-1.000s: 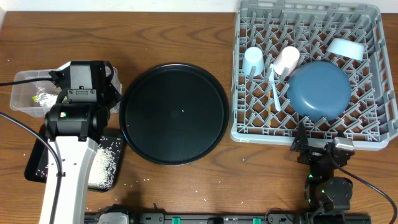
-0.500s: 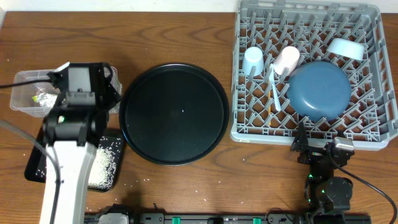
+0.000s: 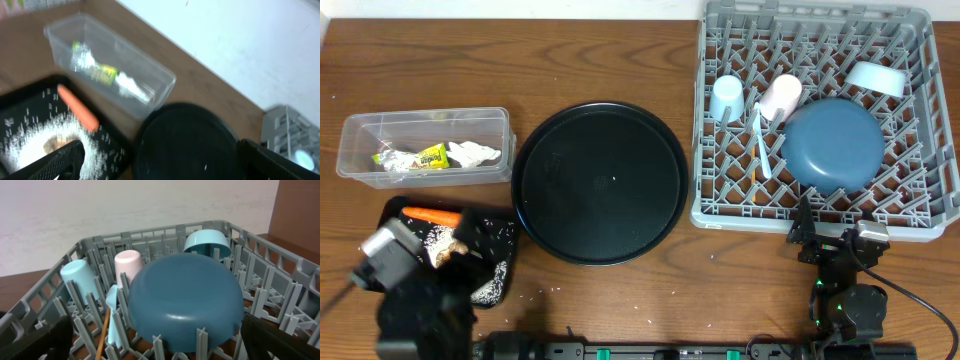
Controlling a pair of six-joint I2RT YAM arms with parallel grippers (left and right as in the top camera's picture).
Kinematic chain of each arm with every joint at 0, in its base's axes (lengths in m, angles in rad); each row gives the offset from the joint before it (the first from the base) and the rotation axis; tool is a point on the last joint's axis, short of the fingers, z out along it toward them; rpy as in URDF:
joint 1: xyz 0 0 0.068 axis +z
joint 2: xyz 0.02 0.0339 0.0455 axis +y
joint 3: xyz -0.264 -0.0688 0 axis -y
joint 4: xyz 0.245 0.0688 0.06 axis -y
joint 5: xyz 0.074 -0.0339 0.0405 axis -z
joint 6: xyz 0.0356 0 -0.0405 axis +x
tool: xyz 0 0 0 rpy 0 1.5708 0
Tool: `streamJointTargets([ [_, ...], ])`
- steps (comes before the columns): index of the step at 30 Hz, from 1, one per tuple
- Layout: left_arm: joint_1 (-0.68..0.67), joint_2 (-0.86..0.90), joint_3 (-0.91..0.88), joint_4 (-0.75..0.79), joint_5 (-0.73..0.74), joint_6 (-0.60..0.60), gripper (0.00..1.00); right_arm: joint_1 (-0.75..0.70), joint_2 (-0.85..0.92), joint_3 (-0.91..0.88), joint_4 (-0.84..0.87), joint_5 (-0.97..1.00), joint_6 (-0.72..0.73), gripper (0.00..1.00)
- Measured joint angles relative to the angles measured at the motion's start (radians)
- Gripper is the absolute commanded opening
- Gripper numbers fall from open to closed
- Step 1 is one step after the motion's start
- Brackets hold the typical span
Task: Sort waste into correct bins and load items into the dishwasher rack
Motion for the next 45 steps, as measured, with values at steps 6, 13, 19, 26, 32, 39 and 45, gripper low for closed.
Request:
streamJointTargets([
  [6, 0.000, -0.195, -0.296, 0.165, 0.017, -0.054, 0.98, 0.000, 0.000, 0.000, 0.000, 0.000, 0.000, 0.99],
  [13, 0.000, -0.295, -0.624, 0.634, 0.074, -0.078, 0.98, 0.000, 0.000, 0.000, 0.000, 0.000, 0.000, 0.99],
  [19, 0.000, -0.320, -0.808, 0.924, 0.105, -0.076, 0.98, 0.000, 0.000, 0.000, 0.000, 0.000, 0.000, 0.99],
  [26, 0.000, -0.333, -0.885, 0.967, 0.109, -0.026, 0.98, 0.000, 0.000, 0.000, 0.000, 0.000, 0.000, 0.99],
  [32, -0.005, -0.359, -0.921, 0.956, 0.114, 0.078, 0.98, 0.000, 0.000, 0.000, 0.000, 0.000, 0.000, 0.99],
  [39, -0.039, -0.363, -0.920, 0.921, 0.143, 0.307, 0.98, 0.000, 0.000, 0.000, 0.000, 0.000, 0.000, 0.99],
  [45, -0.039, -0.363, -0.914, 0.898, 0.168, 0.463, 0.98, 0.000, 0.000, 0.000, 0.000, 0.000, 0.000, 0.99],
])
